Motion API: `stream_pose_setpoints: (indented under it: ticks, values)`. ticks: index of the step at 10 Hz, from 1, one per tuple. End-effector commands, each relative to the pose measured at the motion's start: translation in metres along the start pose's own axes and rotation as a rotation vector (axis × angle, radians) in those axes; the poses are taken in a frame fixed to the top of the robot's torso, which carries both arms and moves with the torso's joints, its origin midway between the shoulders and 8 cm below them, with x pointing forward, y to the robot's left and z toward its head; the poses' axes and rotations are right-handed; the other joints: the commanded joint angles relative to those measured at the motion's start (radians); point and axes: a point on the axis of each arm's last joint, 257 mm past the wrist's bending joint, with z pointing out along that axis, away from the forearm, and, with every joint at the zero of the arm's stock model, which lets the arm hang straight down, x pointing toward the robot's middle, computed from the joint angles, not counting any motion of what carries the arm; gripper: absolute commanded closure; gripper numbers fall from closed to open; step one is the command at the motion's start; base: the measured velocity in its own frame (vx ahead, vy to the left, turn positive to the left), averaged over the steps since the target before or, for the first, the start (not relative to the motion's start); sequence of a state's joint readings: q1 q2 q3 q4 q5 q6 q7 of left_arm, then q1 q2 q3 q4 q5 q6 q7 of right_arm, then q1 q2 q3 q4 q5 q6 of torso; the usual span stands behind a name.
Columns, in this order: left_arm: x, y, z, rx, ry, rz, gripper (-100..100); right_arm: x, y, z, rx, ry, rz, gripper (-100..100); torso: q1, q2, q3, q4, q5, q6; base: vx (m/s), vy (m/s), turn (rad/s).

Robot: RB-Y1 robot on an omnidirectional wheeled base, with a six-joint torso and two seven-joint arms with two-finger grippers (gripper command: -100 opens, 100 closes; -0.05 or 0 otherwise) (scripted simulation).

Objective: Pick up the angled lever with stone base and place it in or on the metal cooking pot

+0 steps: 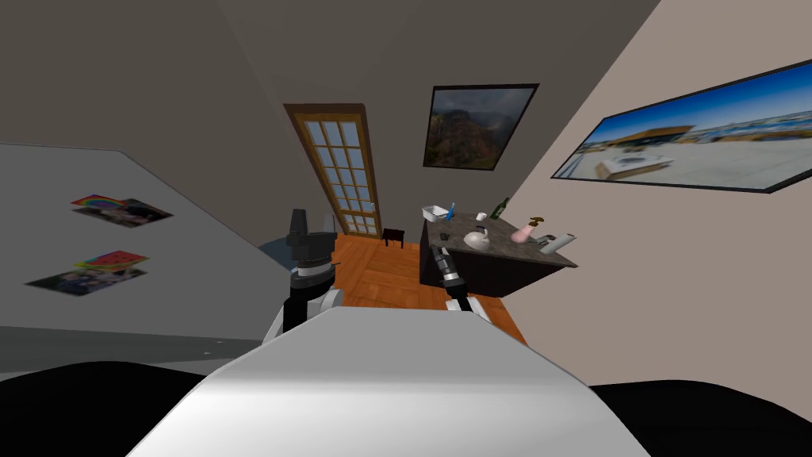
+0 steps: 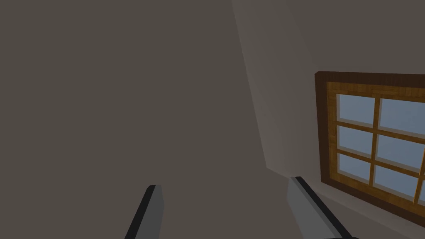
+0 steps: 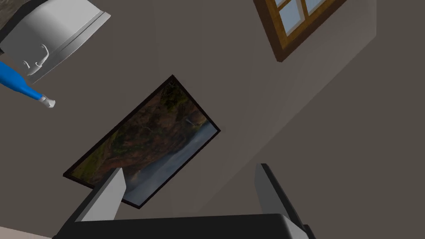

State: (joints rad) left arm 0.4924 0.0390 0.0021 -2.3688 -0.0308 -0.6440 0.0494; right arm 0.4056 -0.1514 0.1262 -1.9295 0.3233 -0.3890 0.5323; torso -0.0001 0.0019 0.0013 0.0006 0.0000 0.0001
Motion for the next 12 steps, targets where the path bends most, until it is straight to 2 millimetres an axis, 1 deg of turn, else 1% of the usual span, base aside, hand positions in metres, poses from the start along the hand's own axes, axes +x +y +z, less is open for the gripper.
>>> stream_pose_setpoints:
  ticks: [1,2,3,4,7,8,9,10,11,12]
  values:
    - [0.000,0.000,0.000,0.000,0.000,0.000,0,0.012,-0.016,0.000,0.024,0.030,-0.066,-100,0.000,0.000,0.000,0.000,0.000,0.000,-0.053,-0.007,-0.071]
    - [0.000,0.000,0.000,0.000,0.000,0.000,0,0.015,-0.019,-0.001,0.030,0.037,-0.065,-100,0.000,0.001,0.000,0.000,0.000,0.000,-0.040,-0.004,-0.025]
    - [0.000,0.000,0.000,0.000,0.000,0.000,0,0.025,-0.030,-0.002,0.047,0.058,-0.107,-100,0.000,0.000,0.000,0.000,0.000,0.000,-0.026,-0.008,-0.052]
    - [0.000,0.000,0.000,0.000,0.000,0.000,0,0.026,-0.031,-0.003,0.050,0.061,-0.107,-100,0.000,0.000,0.000,0.000,0.000,0.000,-0.016,-0.004,-0.024]
    - [0.000,0.000,0.000,0.000,0.000,0.000,0,0.052,-0.066,-0.007,0.100,0.126,-0.230,-100,0.000,-0.002,-0.001,0.000,0.000,0.000,-0.008,-0.006,-0.084]
    - [0.000,0.000,0.000,0.000,0.000,0.000,0,0.058,-0.077,-0.008,0.114,0.143,-0.270,-100,0.000,-0.002,-0.001,0.000,0.000,0.000,0.014,-0.004,-0.088]
    - [0.000,0.000,0.000,0.000,0.000,0.000,0,0.063,-0.081,-0.011,0.121,0.154,-0.268,-100,0.000,-0.003,-0.002,-0.001,0.000,0.000,0.017,-0.001,-0.031]
    - [0.000,0.000,0.000,0.000,0.000,0.000,0,0.069,-0.093,-0.012,0.136,0.173,-0.306,-100,0.000,-0.003,-0.002,-0.001,0.000,0.000,0.022,-0.001,-0.072]
    - [0.000,0.000,0.000,0.000,0.000,0.000,0,0.071,-0.101,-0.011,0.144,0.181,-0.345,-100,0.000,-0.004,-0.002,-0.001,0.000,0.000,0.051,-0.002,-0.093]
    - [0.000,0.000,0.000,0.000,0.000,0.000,0,0.077,-0.106,-0.015,0.154,0.195,-0.342,-100,0.000,-0.005,-0.003,-0.001,0.000,0.000,0.042,0.001,-0.029]
